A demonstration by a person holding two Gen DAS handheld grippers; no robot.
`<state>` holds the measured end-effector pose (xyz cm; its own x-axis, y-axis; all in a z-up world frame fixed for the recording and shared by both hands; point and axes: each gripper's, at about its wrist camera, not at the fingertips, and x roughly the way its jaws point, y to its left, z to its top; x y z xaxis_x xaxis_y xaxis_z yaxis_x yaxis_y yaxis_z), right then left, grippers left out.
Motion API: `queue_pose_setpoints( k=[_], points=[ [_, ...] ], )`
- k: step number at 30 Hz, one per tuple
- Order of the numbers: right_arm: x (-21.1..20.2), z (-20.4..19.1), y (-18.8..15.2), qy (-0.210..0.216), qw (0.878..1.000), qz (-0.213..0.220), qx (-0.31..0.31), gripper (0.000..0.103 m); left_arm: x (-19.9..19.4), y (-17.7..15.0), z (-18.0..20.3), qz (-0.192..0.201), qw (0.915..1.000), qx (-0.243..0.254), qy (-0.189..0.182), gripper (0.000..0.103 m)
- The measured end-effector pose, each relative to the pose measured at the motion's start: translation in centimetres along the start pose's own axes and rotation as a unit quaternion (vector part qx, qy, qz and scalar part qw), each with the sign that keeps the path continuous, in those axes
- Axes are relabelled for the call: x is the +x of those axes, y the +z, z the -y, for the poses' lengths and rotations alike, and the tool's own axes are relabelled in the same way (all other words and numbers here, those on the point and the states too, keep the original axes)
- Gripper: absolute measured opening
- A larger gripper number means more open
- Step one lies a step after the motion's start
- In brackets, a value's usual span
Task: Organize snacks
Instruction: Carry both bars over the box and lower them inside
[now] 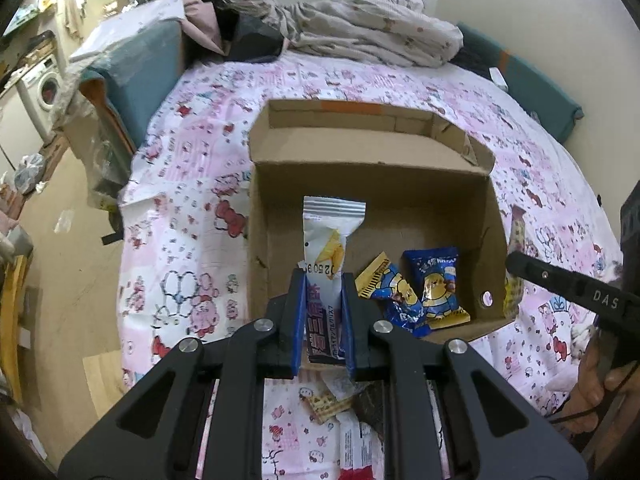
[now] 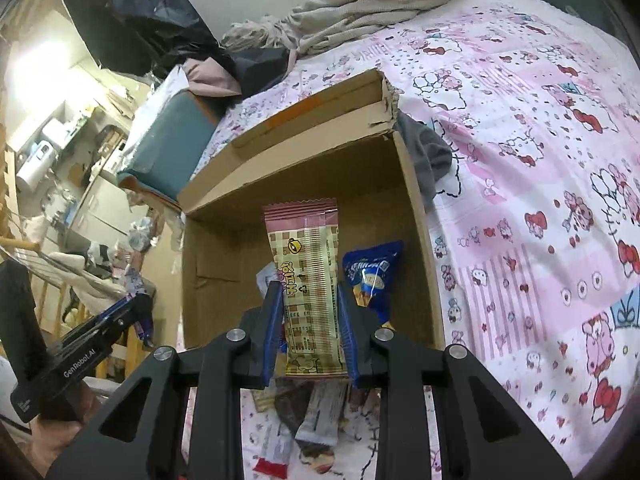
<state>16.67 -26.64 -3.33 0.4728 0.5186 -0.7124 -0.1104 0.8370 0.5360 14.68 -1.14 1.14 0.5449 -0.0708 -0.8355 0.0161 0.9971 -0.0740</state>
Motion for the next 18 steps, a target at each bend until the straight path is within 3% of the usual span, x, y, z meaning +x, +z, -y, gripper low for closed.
queue_pose_setpoints(
  k=[8,13,18],
  points=[
    [2.5,0.1,-0.3,-0.017,0.999,-0.027,-0.003,0.028,4.3,-0.7,-0.1,-0.018,0.9997,0.017,-0.009,0.013],
    [3.1,0.0,-0.9,-0.020,0.999,-0.034,-0.010,0.028,5.9,-1.0,-0.9,-0.034,0.9992,-0.013,-0.017,0.013],
    [3.9,0.4,-1.2,-0.025,0.999,-0.045,-0.003,0.028,6.9,-1.2,-0.2,-0.045,0.9988,-0.004,-0.021,0.013]
  ],
)
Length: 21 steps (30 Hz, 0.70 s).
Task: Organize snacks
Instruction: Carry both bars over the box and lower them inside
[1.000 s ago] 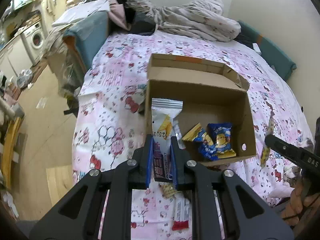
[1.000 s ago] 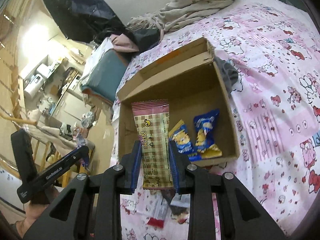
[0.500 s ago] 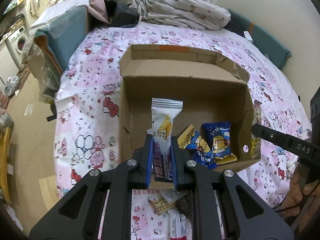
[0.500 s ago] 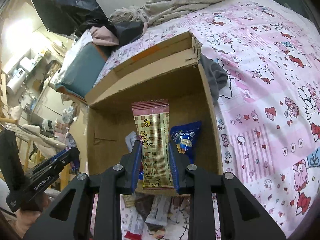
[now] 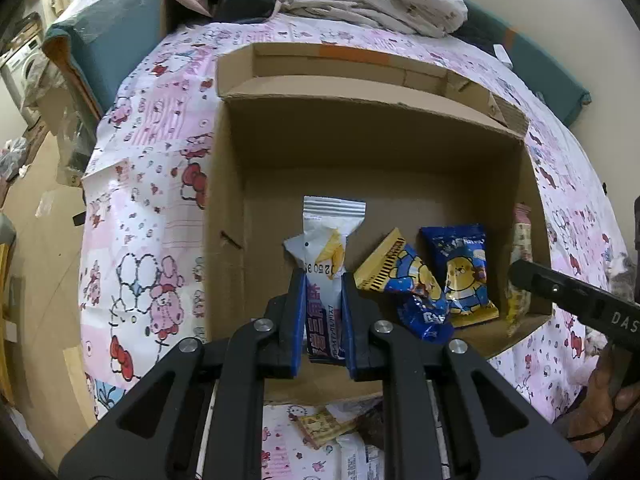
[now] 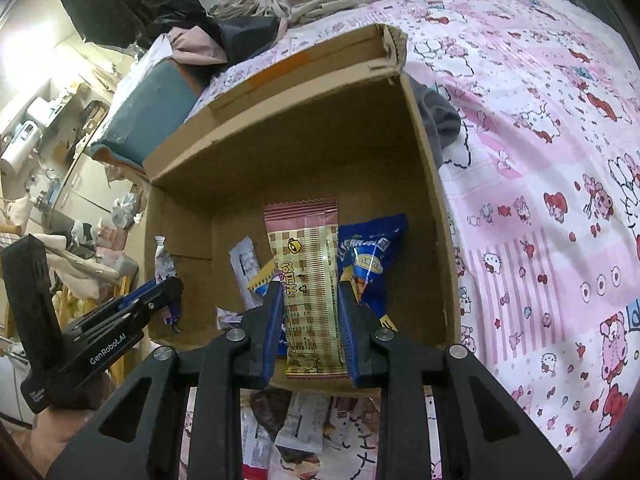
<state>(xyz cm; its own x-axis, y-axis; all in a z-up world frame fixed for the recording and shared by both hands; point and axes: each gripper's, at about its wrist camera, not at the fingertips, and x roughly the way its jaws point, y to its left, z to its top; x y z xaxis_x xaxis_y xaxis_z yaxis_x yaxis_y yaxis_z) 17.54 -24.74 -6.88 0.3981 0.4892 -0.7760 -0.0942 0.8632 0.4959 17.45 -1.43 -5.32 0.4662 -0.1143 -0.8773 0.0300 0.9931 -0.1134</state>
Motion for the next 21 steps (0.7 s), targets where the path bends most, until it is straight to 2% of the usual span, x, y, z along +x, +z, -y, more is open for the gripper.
queue_pose_setpoints(
  k=[7,21],
  points=[
    [0.9,-0.6,-0.3,-0.004,1.000,-0.012,-0.013,0.029,-0.2,-0.1,0.8,0.008,0.9997,0.021,0.002,0.014],
    [1.4,-1.5,-0.4,0.001,0.999,-0.018,-0.026,0.030,-0.6,-0.4,1.0,0.017,0.9995,0.026,0.007,0.014]
  ],
)
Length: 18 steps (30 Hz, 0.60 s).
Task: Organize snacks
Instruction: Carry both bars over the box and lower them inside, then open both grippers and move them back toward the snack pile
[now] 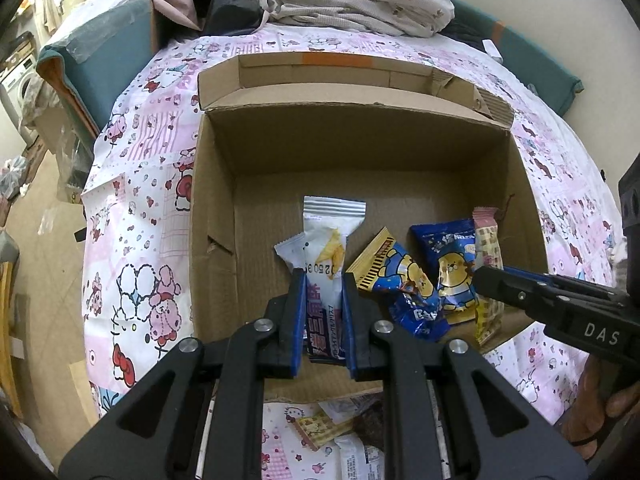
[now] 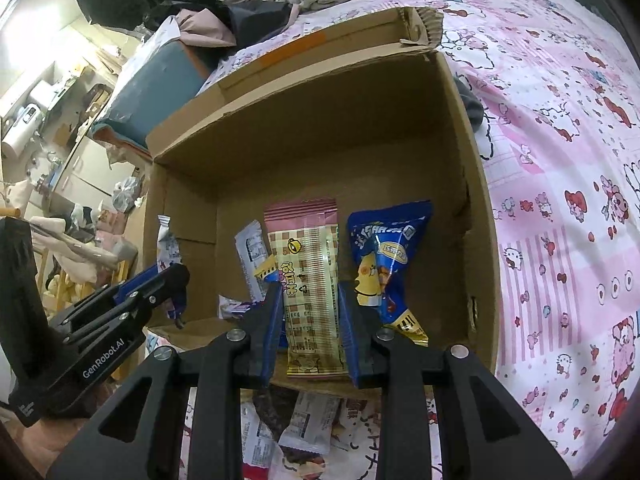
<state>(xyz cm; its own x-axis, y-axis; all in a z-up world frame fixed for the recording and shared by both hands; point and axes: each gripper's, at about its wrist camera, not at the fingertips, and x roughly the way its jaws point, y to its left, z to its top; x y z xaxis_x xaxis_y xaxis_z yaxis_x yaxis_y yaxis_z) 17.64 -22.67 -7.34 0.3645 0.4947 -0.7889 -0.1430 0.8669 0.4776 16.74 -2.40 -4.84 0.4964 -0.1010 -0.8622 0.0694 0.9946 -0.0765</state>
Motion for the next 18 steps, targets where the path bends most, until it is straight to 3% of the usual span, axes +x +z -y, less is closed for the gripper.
queue_pose_setpoints(
  k=[4,7,8,9,11,14,18],
  points=[
    [-0.3,-0.1,0.1,0.001,1.000,0.008,-0.003,0.031,-0.1,-0.1,-0.2,-0.002,1.0000,-0.004,-0.004,0.017],
    [-0.8,0.1,0.2,0.018,1.000,0.019,0.006,0.033,-0.4,-0.2,-0.1,0.001,1.0000,-0.004,-0.002,0.031],
    [-1.0,0.1,0.2,0.023,0.999,0.022,0.008,0.041,-0.5,-0.2,0.0,0.001,1.0000,0.000,-0.002,0.034],
    [-1.2,0.2,0.3,0.025,0.999,0.028,0.011,0.059,-0.6,-0.2,0.2,0.002,1.0000,0.003,-0.001,0.036],
    [-1.8,0.1,0.3,0.031,0.998,0.045,0.011,0.072,-1.0,-0.2,0.2,0.009,1.0000,0.001,-0.001,0.054],
    [-2.3,0.1,0.3,0.030,0.998,0.051,0.007,0.072,-1.4,-0.1,-0.1,0.019,0.9997,-0.013,-0.002,0.080],
    [-2.4,-0.1,0.4,0.029,0.998,0.050,0.008,0.072,-1.6,-0.1,-0.5,0.018,0.9996,-0.022,-0.008,0.081]
  ],
)
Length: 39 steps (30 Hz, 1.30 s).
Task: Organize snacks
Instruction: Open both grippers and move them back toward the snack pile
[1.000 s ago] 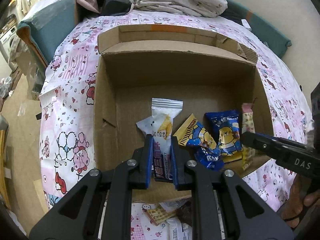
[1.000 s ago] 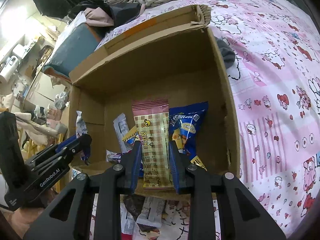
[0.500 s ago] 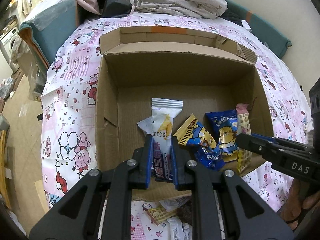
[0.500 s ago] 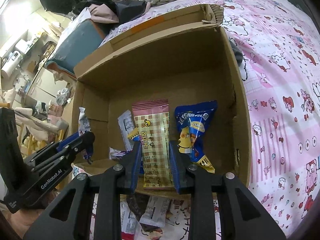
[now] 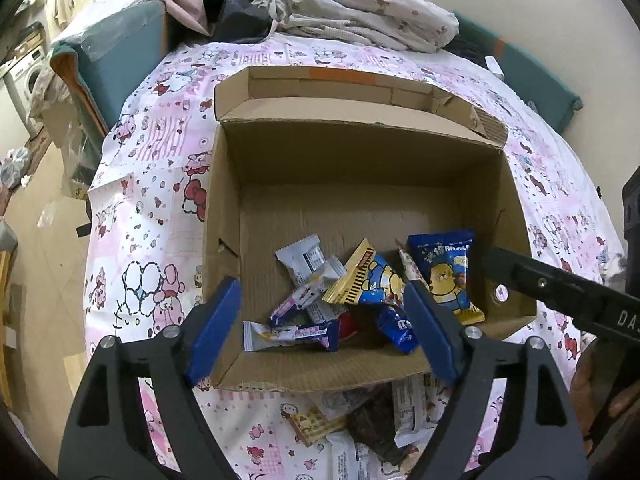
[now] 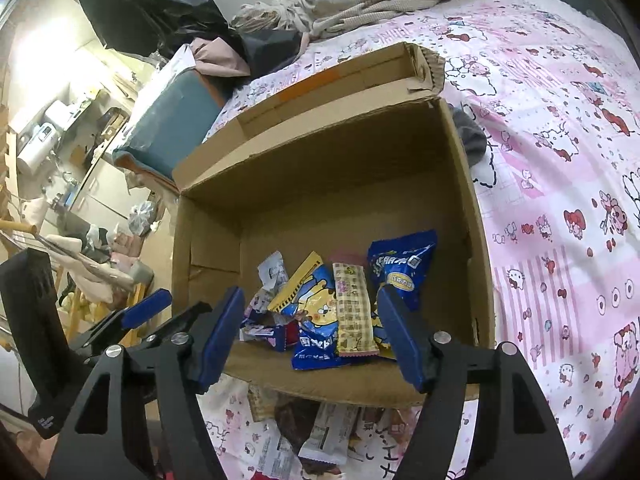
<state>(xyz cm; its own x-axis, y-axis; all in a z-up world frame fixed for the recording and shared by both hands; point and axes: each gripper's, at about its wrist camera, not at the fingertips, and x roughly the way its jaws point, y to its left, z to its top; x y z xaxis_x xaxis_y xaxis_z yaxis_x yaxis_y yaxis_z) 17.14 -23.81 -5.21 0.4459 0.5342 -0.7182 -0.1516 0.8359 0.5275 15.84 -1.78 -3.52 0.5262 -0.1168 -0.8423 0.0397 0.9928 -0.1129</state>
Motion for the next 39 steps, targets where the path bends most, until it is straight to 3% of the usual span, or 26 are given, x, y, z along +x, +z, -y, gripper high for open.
queue_pose_setpoints(
  k=[8,19,26,39],
  points=[
    [-0.2,-1.3,0.0,0.011,1.000,0.002,-0.012,0.072,-2.2,-0.8,-1.5,0.026,0.9996,-0.011,0.006,0.081],
    [-2.4,-1.9,-1.8,0.006,1.000,0.004,-0.017,0.072,-4.0,-1.9,-2.1,0.031,0.9992,-0.021,0.010,0.081],
    [-4.0,-1.6,-3.4,-0.002,1.000,0.004,-0.009,0.072,-5.2,-3.5,-2.1,0.029,0.9994,-0.015,0.013,0.081],
    [-5.8,0.8,-7.4,-0.016,0.999,-0.013,0.032,0.072,-6.0,-6.5,-3.4,-0.003,0.9985,-0.053,0.009,0.081]
  ],
)
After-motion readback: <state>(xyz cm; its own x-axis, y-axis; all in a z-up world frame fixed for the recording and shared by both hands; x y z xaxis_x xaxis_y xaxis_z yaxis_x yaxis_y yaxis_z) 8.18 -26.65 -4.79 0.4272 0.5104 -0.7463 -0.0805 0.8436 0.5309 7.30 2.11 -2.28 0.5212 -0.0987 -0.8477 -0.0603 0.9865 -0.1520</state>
